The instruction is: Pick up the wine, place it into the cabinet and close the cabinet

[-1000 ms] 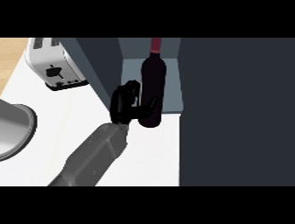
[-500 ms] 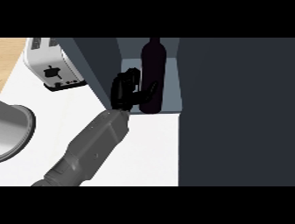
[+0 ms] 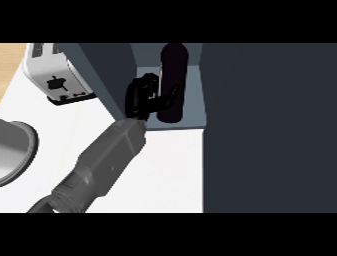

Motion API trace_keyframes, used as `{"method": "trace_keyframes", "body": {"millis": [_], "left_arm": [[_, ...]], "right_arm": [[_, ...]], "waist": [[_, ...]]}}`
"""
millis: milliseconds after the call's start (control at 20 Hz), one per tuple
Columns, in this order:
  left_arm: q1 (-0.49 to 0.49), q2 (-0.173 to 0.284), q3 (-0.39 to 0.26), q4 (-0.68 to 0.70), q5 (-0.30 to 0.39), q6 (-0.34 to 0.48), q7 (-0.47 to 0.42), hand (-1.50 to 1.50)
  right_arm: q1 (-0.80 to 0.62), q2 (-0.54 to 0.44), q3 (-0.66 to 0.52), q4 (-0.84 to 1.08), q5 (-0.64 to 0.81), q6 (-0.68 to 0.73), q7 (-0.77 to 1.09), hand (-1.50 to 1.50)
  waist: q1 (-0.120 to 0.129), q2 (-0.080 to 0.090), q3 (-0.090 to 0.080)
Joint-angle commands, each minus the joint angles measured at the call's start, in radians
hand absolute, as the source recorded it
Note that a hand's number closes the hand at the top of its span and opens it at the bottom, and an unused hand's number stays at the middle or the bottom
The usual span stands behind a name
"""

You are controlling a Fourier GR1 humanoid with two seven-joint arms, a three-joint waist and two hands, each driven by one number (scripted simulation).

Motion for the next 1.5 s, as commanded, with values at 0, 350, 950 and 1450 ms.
{"method": "trace_keyframes", "body": {"millis": [0, 350, 950, 1450], "left_arm": [[0.012, 0.0, 0.004, 0.062, 0.005, -0.036, -0.025, 1.5], [-0.02, 0.0, 0.045, 0.107, 0.036, -0.018, -0.079, 1.5], [0.017, 0.0, 0.068, 0.073, -0.017, -0.061, -0.252, -1.5], [0.136, 0.017, -0.001, -0.157, -0.08, 0.039, -0.21, -1.5]], "right_arm": [[-0.05, -0.026, -0.026, -0.013, -0.021, -0.029, 0.052, -1.5], [-0.007, -0.022, -0.043, 0.02, -0.038, 0.019, -0.021, -1.5], [-0.03, -0.014, -0.007, 0.005, 0.016, -0.01, 0.009, -1.5], [0.036, 0.003, 0.003, -0.02, 0.052, 0.008, -0.027, -1.5]], "waist": [[-0.002, 0.002, 0.0], [-0.015, 0.006, 0.0], [0.031, -0.007, 0.0], [0.065, -0.021, 0.001]]}}
